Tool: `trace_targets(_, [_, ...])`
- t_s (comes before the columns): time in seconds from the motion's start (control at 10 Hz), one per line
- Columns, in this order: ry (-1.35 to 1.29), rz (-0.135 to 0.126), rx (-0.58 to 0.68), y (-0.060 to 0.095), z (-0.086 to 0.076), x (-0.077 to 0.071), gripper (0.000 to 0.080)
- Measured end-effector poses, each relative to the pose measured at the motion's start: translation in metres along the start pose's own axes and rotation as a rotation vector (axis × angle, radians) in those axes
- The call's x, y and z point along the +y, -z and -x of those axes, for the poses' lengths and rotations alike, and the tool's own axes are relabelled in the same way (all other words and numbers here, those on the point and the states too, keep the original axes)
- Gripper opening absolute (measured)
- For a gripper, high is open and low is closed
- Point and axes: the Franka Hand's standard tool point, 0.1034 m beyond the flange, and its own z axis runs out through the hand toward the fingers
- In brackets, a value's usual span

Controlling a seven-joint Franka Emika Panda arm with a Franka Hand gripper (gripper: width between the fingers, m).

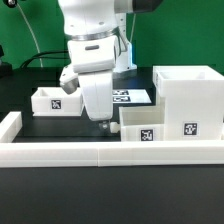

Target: Assemble drawer

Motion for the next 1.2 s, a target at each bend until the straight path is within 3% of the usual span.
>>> trace_targets(0.3, [-0.045, 0.001, 0.009, -0.003, -0.026, 0.005, 0.0649])
trace_targets(0.9, [-0.097, 0.01, 0.014, -0.001, -0.061, 0.014, 0.0649])
trace_targets(1.2, [-0.091, 0.005, 0.008, 0.002, -0.061, 0.022, 0.0649])
